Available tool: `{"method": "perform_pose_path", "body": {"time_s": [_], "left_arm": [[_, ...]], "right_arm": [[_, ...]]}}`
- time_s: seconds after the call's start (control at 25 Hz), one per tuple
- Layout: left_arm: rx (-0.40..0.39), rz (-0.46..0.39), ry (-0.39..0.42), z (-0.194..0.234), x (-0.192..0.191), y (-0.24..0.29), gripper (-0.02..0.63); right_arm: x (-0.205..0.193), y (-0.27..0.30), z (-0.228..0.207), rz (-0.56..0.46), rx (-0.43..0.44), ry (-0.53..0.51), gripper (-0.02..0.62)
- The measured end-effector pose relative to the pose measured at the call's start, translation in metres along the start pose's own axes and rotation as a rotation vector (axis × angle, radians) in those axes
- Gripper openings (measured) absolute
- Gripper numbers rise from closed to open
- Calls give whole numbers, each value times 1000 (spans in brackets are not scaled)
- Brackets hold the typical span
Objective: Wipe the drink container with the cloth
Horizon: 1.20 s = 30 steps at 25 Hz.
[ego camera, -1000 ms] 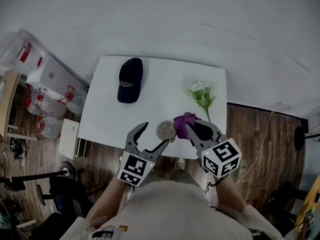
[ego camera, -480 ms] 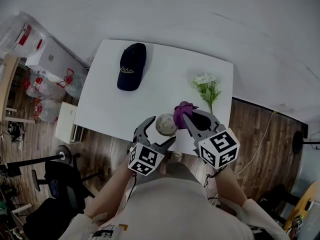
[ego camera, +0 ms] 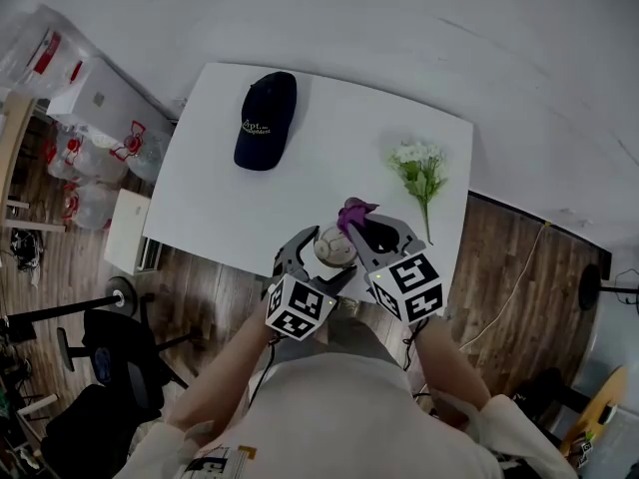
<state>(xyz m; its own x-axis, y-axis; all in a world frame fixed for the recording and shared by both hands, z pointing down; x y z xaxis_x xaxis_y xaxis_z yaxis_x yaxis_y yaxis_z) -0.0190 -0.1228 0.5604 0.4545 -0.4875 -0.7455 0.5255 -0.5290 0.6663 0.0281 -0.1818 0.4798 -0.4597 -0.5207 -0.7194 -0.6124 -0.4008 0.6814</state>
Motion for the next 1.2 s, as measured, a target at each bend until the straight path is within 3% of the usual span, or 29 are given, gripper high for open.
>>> {"method": "perform_pose_path", "body": {"time_s": [0.44, 0.68, 0.84, 1.0, 1.2], "left_arm": [[-21, 31, -18, 9, -3, -2, 436], [-32, 61, -36, 11, -1, 0, 437], [-39, 71, 3, 8, -1, 0, 437], [-36, 56, 28, 4, -3, 1, 436], [-38, 44, 24, 3, -3, 4, 436]], "right_arm": [[1, 36, 41, 109, 61, -125, 58], [-14, 28, 67, 164, 198, -119, 58], [-31, 13, 73, 184, 265, -83, 58], [-42, 1, 60, 176, 250, -28, 57], [-44, -4, 33, 145, 146, 26, 57]]}}
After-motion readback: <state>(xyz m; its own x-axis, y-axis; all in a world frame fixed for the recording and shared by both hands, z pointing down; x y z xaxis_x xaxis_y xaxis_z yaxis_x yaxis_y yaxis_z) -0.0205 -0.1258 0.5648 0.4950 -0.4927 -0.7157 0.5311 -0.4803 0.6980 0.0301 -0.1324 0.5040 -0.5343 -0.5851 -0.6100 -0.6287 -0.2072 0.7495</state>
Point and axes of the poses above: the fingertips, and each gripper's own axes: y forward along the fingers, z to its left, x out of its top, the point moved 4 cm from there along -y, backward along the fingers, and after that the axes turned 9 degrees about z, right-handed, at the moved point
